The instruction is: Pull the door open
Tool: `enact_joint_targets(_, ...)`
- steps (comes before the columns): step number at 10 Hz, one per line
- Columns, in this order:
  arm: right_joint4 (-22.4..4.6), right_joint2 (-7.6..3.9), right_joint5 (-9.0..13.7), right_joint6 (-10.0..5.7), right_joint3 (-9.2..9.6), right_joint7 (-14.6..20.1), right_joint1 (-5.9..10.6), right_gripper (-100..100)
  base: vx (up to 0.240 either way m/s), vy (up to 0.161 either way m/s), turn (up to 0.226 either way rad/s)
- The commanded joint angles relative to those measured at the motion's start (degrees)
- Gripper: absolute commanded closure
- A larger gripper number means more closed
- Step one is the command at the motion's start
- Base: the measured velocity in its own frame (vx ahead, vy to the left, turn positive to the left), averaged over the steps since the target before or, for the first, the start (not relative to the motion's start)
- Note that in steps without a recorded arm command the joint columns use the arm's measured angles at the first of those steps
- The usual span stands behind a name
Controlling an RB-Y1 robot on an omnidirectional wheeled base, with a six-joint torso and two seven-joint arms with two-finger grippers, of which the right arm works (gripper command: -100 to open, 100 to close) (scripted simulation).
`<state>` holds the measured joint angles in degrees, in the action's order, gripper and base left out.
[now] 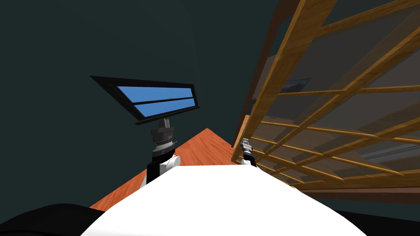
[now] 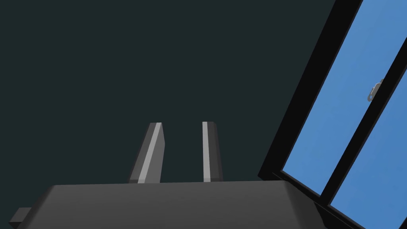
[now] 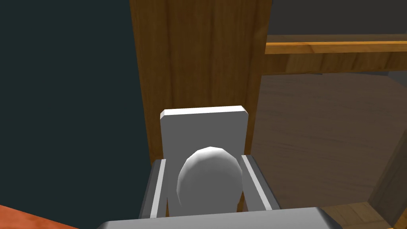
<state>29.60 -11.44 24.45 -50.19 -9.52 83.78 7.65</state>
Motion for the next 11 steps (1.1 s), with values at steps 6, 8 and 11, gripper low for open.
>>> enact_joint_targets(6,0.18,-0.64,-0.87,-0.17,1.40,1.65,-0.46,100,-0.060,-0.011,0.045)
enact_joint_targets(8,0.38,-1.43,-1.85,-0.45,2.97,3.58,-1.00,100,-0.230,-0.024,0.116)
enact_joint_targets(11,0.68,-2.61,-3.33,-0.86,5.33,6.49,-1.81,100,-0.236,-0.010,0.138)
